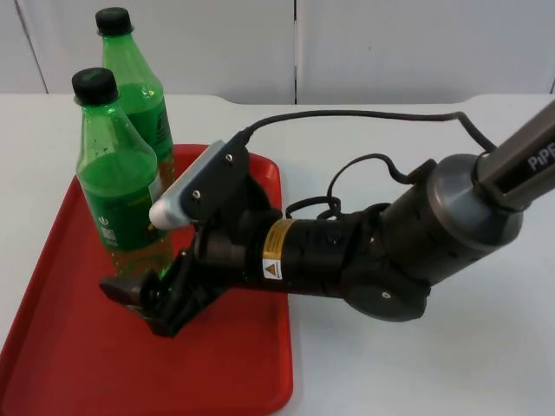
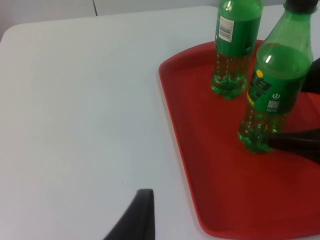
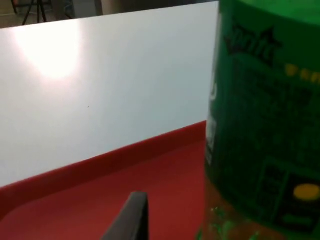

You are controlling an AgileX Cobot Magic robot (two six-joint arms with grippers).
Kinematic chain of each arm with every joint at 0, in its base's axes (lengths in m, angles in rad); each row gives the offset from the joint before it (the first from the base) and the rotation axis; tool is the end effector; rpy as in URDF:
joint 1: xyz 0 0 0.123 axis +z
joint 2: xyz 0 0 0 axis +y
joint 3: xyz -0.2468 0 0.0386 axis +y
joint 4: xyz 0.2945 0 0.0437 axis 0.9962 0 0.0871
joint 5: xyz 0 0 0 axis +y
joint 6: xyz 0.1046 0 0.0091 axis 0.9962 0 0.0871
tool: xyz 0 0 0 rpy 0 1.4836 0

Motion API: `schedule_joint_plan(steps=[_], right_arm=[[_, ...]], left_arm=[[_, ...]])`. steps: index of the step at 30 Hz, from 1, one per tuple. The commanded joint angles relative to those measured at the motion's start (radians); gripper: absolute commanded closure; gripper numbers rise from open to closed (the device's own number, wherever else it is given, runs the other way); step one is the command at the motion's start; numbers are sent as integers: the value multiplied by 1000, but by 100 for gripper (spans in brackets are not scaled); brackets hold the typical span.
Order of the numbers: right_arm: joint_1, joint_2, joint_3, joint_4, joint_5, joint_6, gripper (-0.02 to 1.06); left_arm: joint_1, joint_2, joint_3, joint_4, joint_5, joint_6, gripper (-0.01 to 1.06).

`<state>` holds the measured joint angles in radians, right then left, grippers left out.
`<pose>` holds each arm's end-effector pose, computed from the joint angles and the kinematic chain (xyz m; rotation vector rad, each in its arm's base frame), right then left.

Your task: Place the bottle upright on the tray.

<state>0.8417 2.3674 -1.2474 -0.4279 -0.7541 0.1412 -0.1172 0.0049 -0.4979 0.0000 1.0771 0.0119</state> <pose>0.2885 0.3677 -0.0103 -1.1231 1.5918 0.7178 0.0838 -0.0099 0.2906 0.1334 2.0640 -0.0648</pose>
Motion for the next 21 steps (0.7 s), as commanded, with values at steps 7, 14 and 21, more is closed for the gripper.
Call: schedule_joint_plan(steps=[7,14,21], right_arm=[[4,-136,1,-14,347,27,-1],[9,-269,1,-10,690,248,-1],[9,-346,1,-5,1041,307,-1]], left_arm=[[2,-5,4,-8,-2,-2,0],[2,-5,4,-8,-2,-2,0],[2,-5,4,-8,-2,-2,0]])
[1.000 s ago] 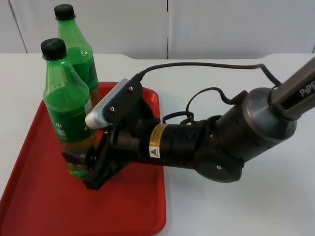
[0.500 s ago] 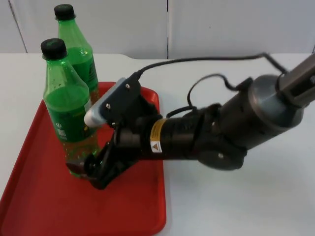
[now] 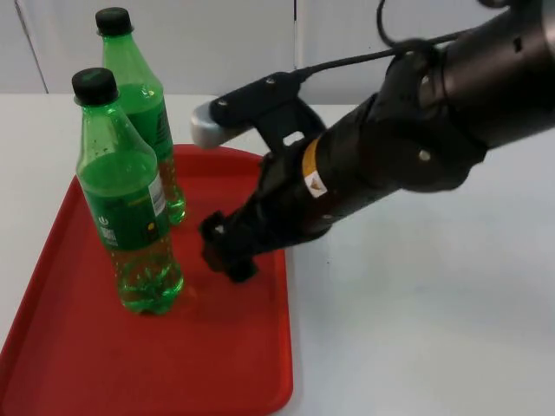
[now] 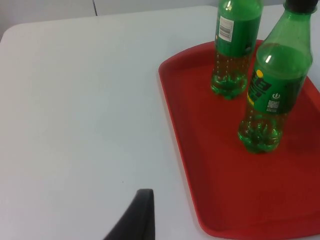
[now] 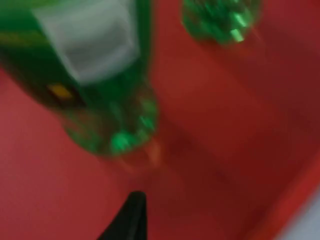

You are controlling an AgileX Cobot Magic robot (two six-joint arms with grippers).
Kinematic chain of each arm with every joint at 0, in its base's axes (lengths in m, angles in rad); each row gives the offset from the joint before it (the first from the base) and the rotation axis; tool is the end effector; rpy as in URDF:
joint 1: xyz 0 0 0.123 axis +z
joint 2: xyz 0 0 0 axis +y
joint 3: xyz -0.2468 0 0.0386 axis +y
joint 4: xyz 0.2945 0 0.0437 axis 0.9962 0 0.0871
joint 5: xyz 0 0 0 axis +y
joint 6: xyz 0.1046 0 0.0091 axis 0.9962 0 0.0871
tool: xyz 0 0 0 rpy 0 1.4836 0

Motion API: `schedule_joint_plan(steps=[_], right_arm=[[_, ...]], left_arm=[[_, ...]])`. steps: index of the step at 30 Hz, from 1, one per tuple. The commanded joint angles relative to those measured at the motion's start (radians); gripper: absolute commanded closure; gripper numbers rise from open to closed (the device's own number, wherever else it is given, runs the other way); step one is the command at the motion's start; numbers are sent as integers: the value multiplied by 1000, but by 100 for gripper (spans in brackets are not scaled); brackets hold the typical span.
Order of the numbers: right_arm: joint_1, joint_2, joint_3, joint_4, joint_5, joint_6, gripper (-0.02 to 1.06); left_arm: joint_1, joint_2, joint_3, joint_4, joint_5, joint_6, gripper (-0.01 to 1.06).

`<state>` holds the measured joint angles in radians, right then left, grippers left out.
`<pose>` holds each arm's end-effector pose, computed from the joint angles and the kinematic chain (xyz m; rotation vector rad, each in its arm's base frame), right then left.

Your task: Place the bottle upright on the tray.

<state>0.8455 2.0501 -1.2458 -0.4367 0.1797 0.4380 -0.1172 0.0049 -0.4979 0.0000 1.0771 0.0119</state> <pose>0.3048 0.3318 0.0616 -0.9735 2.2684 0.2822 0.0838 -0.0099 0.2906 0.1334 2.0640 -0.0648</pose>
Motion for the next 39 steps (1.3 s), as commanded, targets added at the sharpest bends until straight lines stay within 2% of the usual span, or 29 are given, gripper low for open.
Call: schedule_joint_plan(steps=[1,2,6,8,13,14,18,21,34,39], right_arm=[[5,-36,-1,6,141,10,-1],[5,-36,-1,6,141,10,-1],[5,-54,-1,29,275,-10,-1],[5,-61,-1,36,300,-10,-1],[5,-100,-2,163,376,-112,-1],[5,-100,-2,163,376,-112,-1],[5,-152,-2,292,396,-210,-1],[5,-187,-2,322,419,-240,-1],[5,-408,0,333,564,-274,-1],[5,-481,1,333,589,-275,-1]], left_arm=[[2,-5,4,-8,-2,-2,0],[2,-5,4,-8,-2,-2,0],[2,-5,4,-8,-2,-2,0],[2,-5,4,-6,-2,-2,0],[2,-5,4,-6,-2,-2,0],[2,-5,4,-6,-2,-2,0],[2,-5,4,-6,-2,-2,0],[2,-5,4,-6,-2,-2,0],[2,-5,4,-6,-2,-2,0],[2,-5,4,-6,-2,-2,0]])
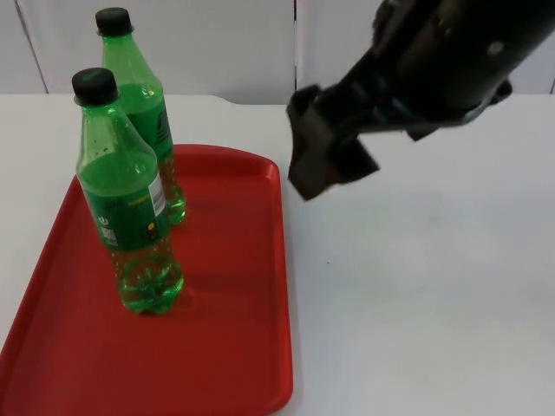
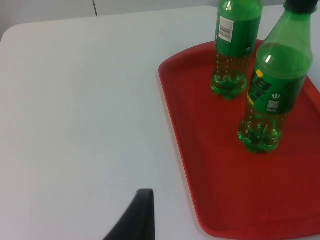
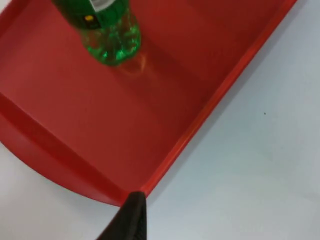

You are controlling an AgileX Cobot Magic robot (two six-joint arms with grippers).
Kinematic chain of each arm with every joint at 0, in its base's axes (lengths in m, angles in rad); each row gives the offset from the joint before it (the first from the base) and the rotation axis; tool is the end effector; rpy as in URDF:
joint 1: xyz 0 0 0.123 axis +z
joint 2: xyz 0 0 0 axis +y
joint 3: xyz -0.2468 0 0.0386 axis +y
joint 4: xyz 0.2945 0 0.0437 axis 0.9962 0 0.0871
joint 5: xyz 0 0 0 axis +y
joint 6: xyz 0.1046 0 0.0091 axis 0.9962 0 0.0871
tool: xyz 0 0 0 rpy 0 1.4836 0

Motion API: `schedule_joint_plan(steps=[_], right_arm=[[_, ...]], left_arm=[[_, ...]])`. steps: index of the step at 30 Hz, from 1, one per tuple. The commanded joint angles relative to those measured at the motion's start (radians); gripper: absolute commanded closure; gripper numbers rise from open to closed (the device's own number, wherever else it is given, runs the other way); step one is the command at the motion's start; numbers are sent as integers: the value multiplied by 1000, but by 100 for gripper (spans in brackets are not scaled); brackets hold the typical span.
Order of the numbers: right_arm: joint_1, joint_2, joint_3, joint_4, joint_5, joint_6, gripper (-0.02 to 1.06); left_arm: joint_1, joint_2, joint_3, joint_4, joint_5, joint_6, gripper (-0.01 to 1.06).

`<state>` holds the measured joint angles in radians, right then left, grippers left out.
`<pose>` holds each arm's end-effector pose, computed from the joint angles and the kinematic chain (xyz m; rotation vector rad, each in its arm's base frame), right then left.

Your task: Place the bottle upright on the tray.

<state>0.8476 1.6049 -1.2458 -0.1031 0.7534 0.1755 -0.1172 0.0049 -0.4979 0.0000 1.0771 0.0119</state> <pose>0.2654 0.2894 0.2163 -0.9292 2.4404 0.2531 0.0838 -0.0099 0.2906 0.1334 2.0640 -0.0648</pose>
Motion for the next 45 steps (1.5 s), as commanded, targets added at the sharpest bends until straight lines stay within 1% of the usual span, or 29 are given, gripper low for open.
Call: schedule_joint_plan(steps=[1,3,6,16,17,22,23,27,36,38,40,41,45], right_arm=[[3,-36,1,0,15,-13,-1],[3,-89,25,0,5,-38,-1],[3,-127,49,0,0,-38,-1],[3,-364,238,-7,-97,-41,-1],[3,-364,238,-7,-97,-41,-1],[3,-501,349,-7,-125,-56,-1],[3,-501,349,-7,-125,-56,-1],[3,-624,432,-7,-138,-56,-1],[3,-853,523,-7,-137,-56,-1],[3,-914,534,-7,-123,-56,-1],[3,-972,539,-7,-88,-73,-1],[3,-972,539,-7,-88,-73,-1],[3,-1065,559,-7,-32,-79,-1]], left_arm=[[2,-5,4,-6,-2,-2,0],[2,-5,4,-6,-2,-2,0],[2,-5,4,-6,-2,-2,0],[2,-5,4,-6,-2,-2,0],[2,-5,4,-6,-2,-2,0],[2,-5,4,-6,-2,-2,0],[2,-5,4,-6,-2,-2,0],[2,-5,4,-6,-2,-2,0],[2,-5,4,-6,-2,-2,0],[2,-5,4,-6,-2,-2,0],[2,-5,4,-6,-2,-2,0],[2,-5,4,-6,-2,-2,0],[2,-5,4,-6,-2,-2,0]])
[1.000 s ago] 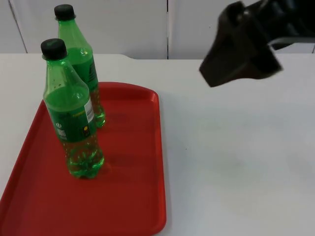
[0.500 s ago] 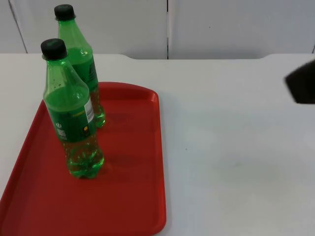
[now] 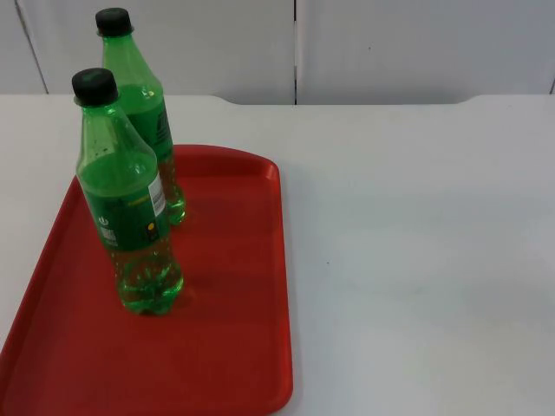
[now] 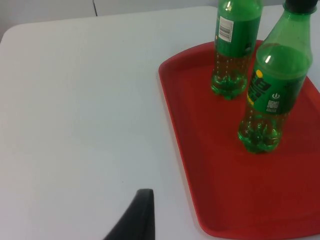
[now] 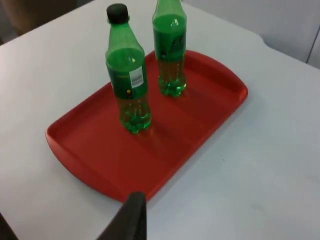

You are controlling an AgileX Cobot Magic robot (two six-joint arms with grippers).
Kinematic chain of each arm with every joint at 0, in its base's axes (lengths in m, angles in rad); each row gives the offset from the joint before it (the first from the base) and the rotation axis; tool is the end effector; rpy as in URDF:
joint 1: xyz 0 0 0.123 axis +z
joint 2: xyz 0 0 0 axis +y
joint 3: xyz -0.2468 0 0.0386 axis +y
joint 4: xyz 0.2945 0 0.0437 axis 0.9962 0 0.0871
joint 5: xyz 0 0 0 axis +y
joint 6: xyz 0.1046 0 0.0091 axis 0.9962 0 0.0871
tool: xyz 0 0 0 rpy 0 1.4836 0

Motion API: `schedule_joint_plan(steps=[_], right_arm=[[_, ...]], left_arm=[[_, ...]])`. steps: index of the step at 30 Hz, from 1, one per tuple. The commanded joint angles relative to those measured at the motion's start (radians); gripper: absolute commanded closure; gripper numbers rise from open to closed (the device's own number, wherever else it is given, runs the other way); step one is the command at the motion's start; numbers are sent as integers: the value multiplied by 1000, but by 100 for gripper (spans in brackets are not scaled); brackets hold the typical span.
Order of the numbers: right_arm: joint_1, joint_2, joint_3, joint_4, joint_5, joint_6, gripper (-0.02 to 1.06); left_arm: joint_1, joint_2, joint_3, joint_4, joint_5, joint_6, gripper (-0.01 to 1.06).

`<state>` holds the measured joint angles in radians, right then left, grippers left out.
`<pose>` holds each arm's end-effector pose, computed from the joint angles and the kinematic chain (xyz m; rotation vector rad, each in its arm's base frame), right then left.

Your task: Place the bottle upright on the tray.

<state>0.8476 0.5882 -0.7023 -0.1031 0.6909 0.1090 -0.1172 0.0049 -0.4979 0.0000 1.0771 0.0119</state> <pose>0.1351 0.1426 0.3199 -0.7936 1.9342 0.4722 0.0838 -0.0099 0.2906 0.1334 2.0640 -0.0648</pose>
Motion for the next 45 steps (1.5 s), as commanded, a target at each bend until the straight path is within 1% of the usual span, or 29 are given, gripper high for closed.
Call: schedule_joint_plan(steps=[1,8,11,13,17,18,22,23,26,28,30,34,37,39,45], right_arm=[[3,-66,27,-7,33,-13,-1],[3,-180,107,-7,37,-21,-1],[3,-281,127,-7,68,-21,-1],[3,-296,127,-7,77,-21,-1],[3,-428,127,-5,171,-23,-1],[3,-428,127,-5,171,-23,-1],[3,-524,127,-5,267,-23,-1],[3,-524,127,-5,267,-23,-1],[3,-588,127,-3,307,-23,-1],[3,-588,127,-3,320,-26,-1],[3,-588,130,-1,357,-36,-1],[3,-588,171,11,361,-57,-1],[3,-588,186,11,389,-57,-1],[3,-588,188,27,389,-70,-1],[3,-588,188,29,389,-69,-1]], left_arm=[[2,-5,4,-6,-2,-2,0],[2,-5,4,-6,-2,-2,0],[2,-5,4,-6,-2,-2,0],[2,-5,4,-6,-2,-2,0],[2,-5,4,-6,-2,-2,0],[2,-5,4,-6,-2,-2,0],[2,-5,4,-6,-2,-2,0],[2,-5,4,-6,-2,-2,0],[2,-5,4,-6,-2,-2,0],[2,-5,4,-6,-2,-2,0],[2,-5,4,-6,-2,-2,0],[2,-5,4,-6,-2,-2,0],[2,-5,4,6,-2,-2,0],[2,-5,4,8,-2,-2,0],[2,-5,4,8,-2,-2,0]])
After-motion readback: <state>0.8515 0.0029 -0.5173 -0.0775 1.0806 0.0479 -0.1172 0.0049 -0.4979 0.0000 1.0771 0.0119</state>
